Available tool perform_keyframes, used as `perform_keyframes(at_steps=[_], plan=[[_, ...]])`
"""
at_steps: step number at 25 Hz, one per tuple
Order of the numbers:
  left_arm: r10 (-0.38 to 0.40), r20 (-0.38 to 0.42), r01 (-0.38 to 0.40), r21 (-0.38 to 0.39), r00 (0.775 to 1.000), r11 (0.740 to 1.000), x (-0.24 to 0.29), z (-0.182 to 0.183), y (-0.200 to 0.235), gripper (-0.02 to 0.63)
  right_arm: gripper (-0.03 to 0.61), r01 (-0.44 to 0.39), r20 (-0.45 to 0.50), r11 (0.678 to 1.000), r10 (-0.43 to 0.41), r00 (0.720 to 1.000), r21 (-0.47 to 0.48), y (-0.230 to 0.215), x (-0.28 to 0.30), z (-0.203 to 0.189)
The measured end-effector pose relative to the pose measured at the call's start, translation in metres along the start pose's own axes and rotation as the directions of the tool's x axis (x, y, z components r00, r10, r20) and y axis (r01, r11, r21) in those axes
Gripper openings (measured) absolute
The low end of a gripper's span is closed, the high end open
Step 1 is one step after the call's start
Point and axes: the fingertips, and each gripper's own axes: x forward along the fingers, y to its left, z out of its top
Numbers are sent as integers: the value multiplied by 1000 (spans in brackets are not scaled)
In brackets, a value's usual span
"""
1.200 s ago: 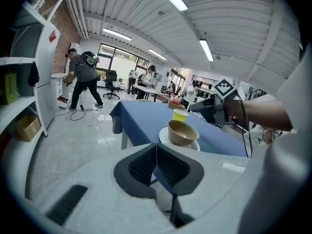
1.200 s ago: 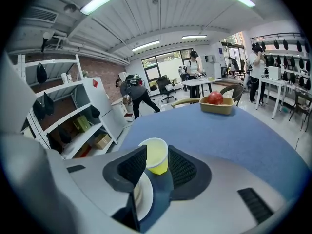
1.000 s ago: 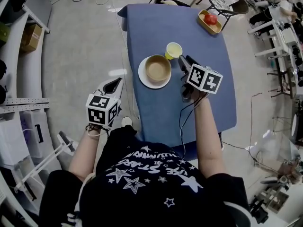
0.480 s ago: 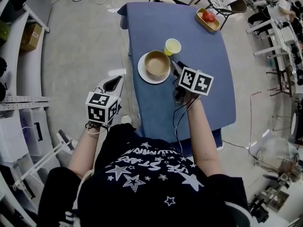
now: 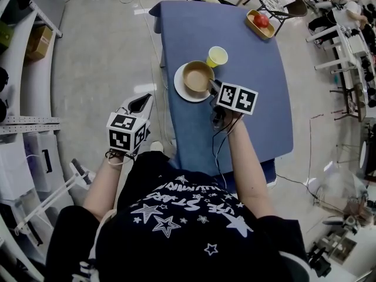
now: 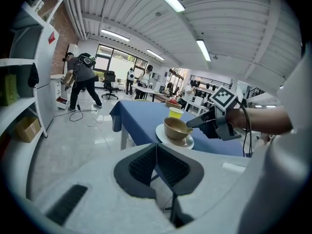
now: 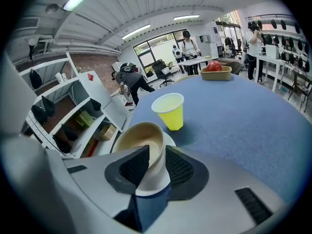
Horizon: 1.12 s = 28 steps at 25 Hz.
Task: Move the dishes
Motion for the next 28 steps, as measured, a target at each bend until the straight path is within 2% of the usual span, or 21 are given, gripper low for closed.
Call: perform_keyframes(at_steps=[4,12,20,28], plan=[[-2,-4,2,-4,1000,1000,0,-3,0,21,97,20,-13,1000,-20,1000,-3,0,6,-3],[2,-1,-2,-16,1000,1000,-2,-6,5,21,21,95,-1,995,-95,995,-9,-2,10,3],[14,22,-13,-29,1000,999,-5,2,13,21,15,59,39,998,-58,998,-19,20,4,16],[32,46,-31,-27,998,999,-1,17,28,21,15,36,97,999,-40,994,36,37,17,45]])
